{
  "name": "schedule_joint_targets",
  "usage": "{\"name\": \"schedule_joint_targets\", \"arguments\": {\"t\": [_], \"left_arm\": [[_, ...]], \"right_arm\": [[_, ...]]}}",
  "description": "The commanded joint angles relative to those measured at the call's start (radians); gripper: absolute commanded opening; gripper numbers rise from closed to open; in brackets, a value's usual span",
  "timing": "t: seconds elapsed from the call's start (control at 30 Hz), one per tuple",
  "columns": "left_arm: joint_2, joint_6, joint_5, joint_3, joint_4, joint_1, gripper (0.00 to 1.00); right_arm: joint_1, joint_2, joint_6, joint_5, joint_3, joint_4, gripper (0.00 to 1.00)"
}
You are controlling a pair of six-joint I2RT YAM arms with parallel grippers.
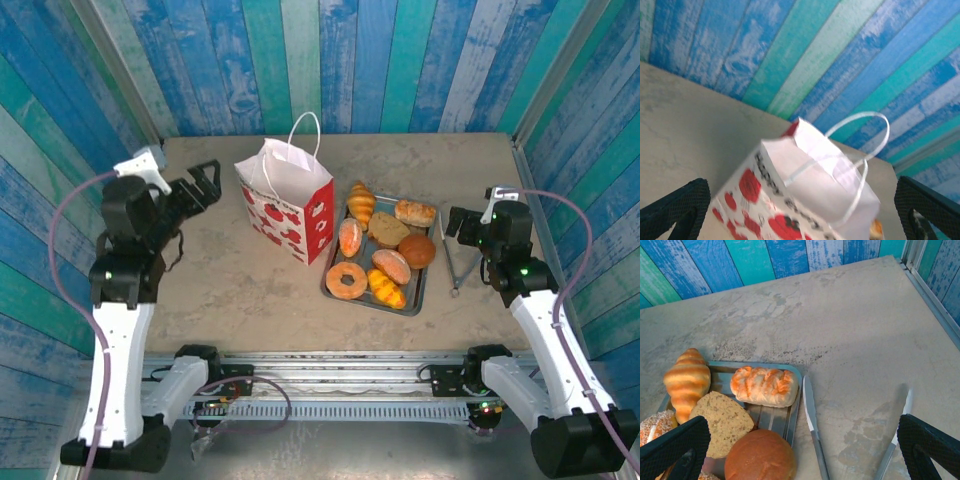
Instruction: Place the fake bread into the paper bag
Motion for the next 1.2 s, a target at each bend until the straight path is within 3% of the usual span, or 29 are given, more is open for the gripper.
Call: {"name": "schedule_joint_targets", "arguments": {"t": [0.0,0.23,0.43,0.5,0.57,0.73,0.9,1.17], "left_arm": [[-0.059,-0.075,0.012,-0.081,-0.138,-0.042,0.96],[-0.115,-0.206,-0.009,-0.181,-0.142,-0.174,0.92],[-0.027,-0.271,-0.186,-0.163,-0.107,-0.404,0.91],[0.017,-0.291,-0.298,-0.128,-0.122,-0.479,0.92],[0.059,-0.311,-0.395,-0.09,-0.136,-0.524,0.93],[0.184,-0.357,-0.509,-0.043,-0.118,-0.614,0.95],[0.275,-0.395,-0.658,-0.013,-0.128,-0.642,0.94],[0.358,-0.444,-0.736,0.002,-0.037,-0.643,0.92]], "right_arm": [[-0.003,-0.006,0.017,0.001,-0.014,0.028,1.0],[-0.002,-0.018,0.003,0.019,-0.004,0.026,1.0],[-0.003,-0.043,0.002,0.032,-0.023,0.039,1.0],[-0.003,-0.045,-0.002,0.037,-0.026,0.037,1.0],[-0.002,-0.049,-0.011,0.045,-0.029,0.039,1.0],[-0.003,-0.049,-0.03,0.068,-0.042,0.046,1.0],[-0.003,-0.05,-0.052,0.08,-0.053,0.055,1.0],[-0.003,-0.044,-0.103,0.112,-0.082,0.075,1.0]]}}
